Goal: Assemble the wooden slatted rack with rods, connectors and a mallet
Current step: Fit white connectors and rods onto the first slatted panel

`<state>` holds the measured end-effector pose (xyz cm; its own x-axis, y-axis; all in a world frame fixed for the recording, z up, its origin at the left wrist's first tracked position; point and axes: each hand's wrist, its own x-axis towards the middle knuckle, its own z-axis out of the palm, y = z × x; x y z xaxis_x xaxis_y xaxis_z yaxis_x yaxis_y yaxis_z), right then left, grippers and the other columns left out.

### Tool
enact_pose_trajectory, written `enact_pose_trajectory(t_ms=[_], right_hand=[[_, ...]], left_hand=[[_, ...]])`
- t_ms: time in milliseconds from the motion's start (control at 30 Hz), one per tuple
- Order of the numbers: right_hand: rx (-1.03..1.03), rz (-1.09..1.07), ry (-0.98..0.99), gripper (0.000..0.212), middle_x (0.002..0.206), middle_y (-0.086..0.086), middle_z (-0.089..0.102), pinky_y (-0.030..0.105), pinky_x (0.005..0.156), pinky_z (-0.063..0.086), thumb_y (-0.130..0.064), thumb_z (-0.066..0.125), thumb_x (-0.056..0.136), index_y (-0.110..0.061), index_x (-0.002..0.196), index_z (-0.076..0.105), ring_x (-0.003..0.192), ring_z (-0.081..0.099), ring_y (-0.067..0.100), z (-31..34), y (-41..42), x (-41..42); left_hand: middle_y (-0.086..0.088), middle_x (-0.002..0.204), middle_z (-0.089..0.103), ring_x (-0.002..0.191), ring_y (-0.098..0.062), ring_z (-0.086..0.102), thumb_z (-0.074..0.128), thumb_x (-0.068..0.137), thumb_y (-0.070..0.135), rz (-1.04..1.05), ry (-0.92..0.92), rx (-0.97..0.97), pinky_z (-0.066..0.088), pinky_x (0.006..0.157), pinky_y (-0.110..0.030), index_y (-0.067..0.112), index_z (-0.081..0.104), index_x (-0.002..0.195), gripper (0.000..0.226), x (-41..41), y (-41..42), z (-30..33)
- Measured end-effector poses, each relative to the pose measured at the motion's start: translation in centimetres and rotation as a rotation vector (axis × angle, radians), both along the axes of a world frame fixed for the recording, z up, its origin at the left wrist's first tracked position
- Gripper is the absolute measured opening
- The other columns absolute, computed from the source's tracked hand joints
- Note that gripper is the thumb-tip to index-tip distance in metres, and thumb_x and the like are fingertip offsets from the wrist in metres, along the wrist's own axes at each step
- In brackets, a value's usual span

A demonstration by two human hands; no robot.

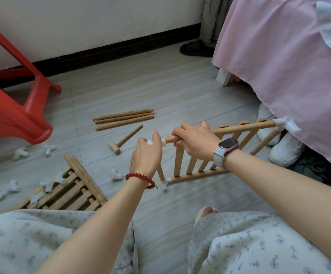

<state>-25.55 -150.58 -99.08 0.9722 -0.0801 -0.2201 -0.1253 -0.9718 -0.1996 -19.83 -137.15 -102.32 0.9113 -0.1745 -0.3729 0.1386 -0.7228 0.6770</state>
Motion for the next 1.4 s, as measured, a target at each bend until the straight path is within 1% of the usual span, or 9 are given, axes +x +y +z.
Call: enact_pose_trajectory(t_ms=[133, 233, 700, 767, 833, 900, 967, 1133, 1400], right_hand=[[-0.006, 0.005, 0.011, 0.024, 0.097, -0.003, 0.041, 0.037, 0.088, 0.028, -0.033, 0.036, 0.101, -0.025, 0.12, 0.048, 0.079, 0.052, 0.021, 0.0, 0.0, -0.2], [-0.004, -0.002, 0.007, 0.024, 0.097, -0.003, 0.042, 0.038, 0.089, 0.028, -0.033, 0.036, 0.101, -0.025, 0.119, 0.049, 0.08, 0.052, 0.021, 0.0, 0.1, -0.3], [0.028, -0.071, 0.012, 0.024, 0.097, -0.004, 0.04, 0.039, 0.089, 0.028, -0.031, 0.037, 0.101, -0.026, 0.12, 0.05, 0.077, 0.044, 0.019, -0.2, 0.1, -0.7], [0.027, -0.072, 0.016, 0.024, 0.096, -0.005, 0.039, 0.039, 0.09, 0.028, -0.032, 0.036, 0.101, -0.025, 0.119, 0.049, 0.076, 0.044, 0.019, -0.1, 0.1, -0.8], [0.016, -0.064, 0.015, 0.023, 0.096, -0.004, 0.038, 0.038, 0.09, 0.028, -0.033, 0.036, 0.101, -0.025, 0.118, 0.049, 0.073, 0.043, 0.018, 0.0, 0.0, -0.9], [0.0, -0.055, 0.012, 0.023, 0.096, -0.004, 0.038, 0.038, 0.087, 0.026, -0.033, 0.035, 0.101, -0.024, 0.117, 0.048, 0.066, 0.04, 0.016, 0.0, 0.0, -0.9], [-0.004, -0.054, 0.008, 0.023, 0.095, -0.003, 0.038, 0.038, 0.086, 0.026, -0.032, 0.034, 0.101, -0.024, 0.117, 0.048, 0.063, 0.038, 0.014, 0.0, -0.1, -0.9], [0.008, -0.051, 0.016, 0.024, 0.098, -0.003, 0.04, 0.038, 0.086, 0.026, -0.032, 0.034, 0.101, -0.025, 0.12, 0.049, 0.07, 0.042, 0.017, 0.0, 0.2, -0.8], [0.018, -0.076, 0.004, 0.023, 0.098, -0.003, 0.04, 0.036, 0.081, 0.022, -0.03, 0.035, 0.101, -0.026, 0.119, 0.05, 0.071, 0.041, 0.019, -0.3, 0.0, -0.6]], left_hand=[[-0.004, 0.063, 0.053, 0.058, -0.022, 0.05, 0.034, 0.092, 0.049, -0.016, 0.113, -0.095, 0.043, 0.056, -0.028, 0.012, 0.053, 0.08, 0.044, 0.5, -0.1, 0.2], [-0.003, 0.067, 0.051, 0.066, -0.023, 0.05, 0.033, 0.093, 0.038, 0.021, -0.009, -0.066, 0.041, 0.063, -0.032, 0.018, 0.051, 0.079, 0.03, 0.3, -0.7, 0.2], [-0.009, 0.083, 0.059, 0.071, -0.027, 0.047, 0.017, 0.1, 0.032, -0.249, -0.3, 0.399, 0.026, 0.067, -0.033, 0.012, 0.045, 0.112, 0.036, 0.4, -1.2, 1.2], [-0.009, 0.084, 0.062, 0.068, -0.025, 0.052, 0.019, 0.099, 0.041, -0.223, -0.202, 0.302, 0.039, 0.068, -0.034, 0.011, 0.041, 0.118, 0.041, 0.3, -1.1, 1.1], [-0.009, 0.075, 0.063, 0.059, -0.02, 0.058, 0.025, 0.096, 0.052, -0.11, 0.086, 0.07, 0.052, 0.055, -0.03, 0.007, 0.04, 0.123, 0.054, 0.5, -0.9, 1.5], [-0.003, 0.058, 0.056, 0.043, -0.011, 0.048, 0.034, 0.095, 0.054, 0.01, 0.467, -0.157, 0.04, 0.039, -0.018, 0.007, 0.049, 0.11, 0.052, 0.8, -0.5, 1.8], [0.003, 0.048, 0.042, 0.037, -0.007, 0.036, 0.042, 0.095, 0.046, 0.112, 0.691, -0.322, 0.031, 0.036, -0.015, 0.013, 0.047, 0.087, 0.035, 0.5, -0.1, 2.3], [-0.004, 0.06, 0.046, 0.055, -0.019, 0.041, 0.036, 0.09, 0.029, 0.184, 0.242, -0.244, 0.035, 0.059, -0.03, 0.012, 0.047, 0.073, 0.027, 0.1, -1.4, 1.1], [-0.007, 0.07, 0.05, 0.062, -0.022, 0.044, 0.03, 0.095, 0.029, 0.092, 0.102, -0.049, 0.037, 0.063, -0.031, 0.014, 0.046, 0.07, 0.034, 0.9, -2.3, 0.8]])
